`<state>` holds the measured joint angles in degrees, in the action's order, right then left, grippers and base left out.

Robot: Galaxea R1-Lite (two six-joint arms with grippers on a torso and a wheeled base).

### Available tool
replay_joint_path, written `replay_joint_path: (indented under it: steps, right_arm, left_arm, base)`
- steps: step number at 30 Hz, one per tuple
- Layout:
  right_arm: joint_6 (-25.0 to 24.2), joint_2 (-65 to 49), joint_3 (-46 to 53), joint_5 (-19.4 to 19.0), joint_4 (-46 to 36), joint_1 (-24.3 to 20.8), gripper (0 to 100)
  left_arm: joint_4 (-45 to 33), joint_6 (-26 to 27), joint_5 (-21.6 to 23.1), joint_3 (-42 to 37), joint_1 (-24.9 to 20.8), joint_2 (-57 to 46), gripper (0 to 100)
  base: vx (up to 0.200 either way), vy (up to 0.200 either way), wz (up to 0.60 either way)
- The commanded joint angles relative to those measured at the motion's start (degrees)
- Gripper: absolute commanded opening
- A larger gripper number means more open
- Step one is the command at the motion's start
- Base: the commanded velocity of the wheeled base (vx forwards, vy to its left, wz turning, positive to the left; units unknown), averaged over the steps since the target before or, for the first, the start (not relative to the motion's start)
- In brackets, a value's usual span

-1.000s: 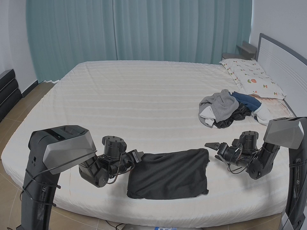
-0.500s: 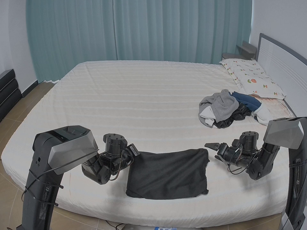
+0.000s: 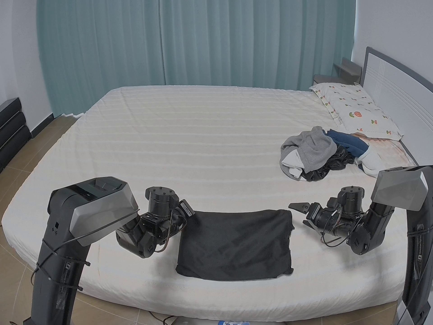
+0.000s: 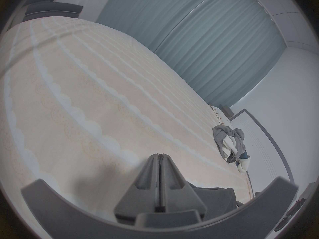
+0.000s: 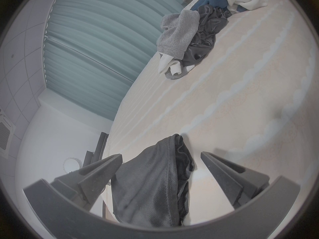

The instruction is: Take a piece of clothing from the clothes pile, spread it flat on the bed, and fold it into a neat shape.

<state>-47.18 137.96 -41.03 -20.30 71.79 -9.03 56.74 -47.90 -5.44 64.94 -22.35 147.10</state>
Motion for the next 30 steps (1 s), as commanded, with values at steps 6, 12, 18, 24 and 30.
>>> replay_joint_path:
  steps: [6,12,18,24,30]
  right_arm:
    - [-0.02,0.20,-0.01,-0.01,0.02,-0.02,100]
    - [-0.02,0.20,-0.10,-0.01,0.02,-0.02,100]
    - [-0.11,-0.24,-0.01,-0.01,0.02,0.07,100]
    - [-0.20,-3.22,1.48,0.26,0.02,0.95,100]
    - [-0.11,-8.85,6.14,0.43,-0.42,0.68,100]
  left_arm:
    - [-2.51,-0.18,-2.39,1.77,0.02,0.29,0]
    - [-3.30,-1.23,-2.56,1.95,0.37,0.29,0]
    - [-3.21,-1.50,-2.56,1.77,0.46,0.11,100]
    - [-3.12,-2.29,-2.30,-1.75,0.37,-1.56,100]
    - [-2.07,-2.46,0.16,-13.17,-0.33,-9.64,100]
  base:
    - [0.000,0.000,0.00]
    - [0.000,0.000,0.00]
    - [0.000,0.000,0.00]
    - [0.000,0.000,0.00]
    - [0.000,0.000,0.00]
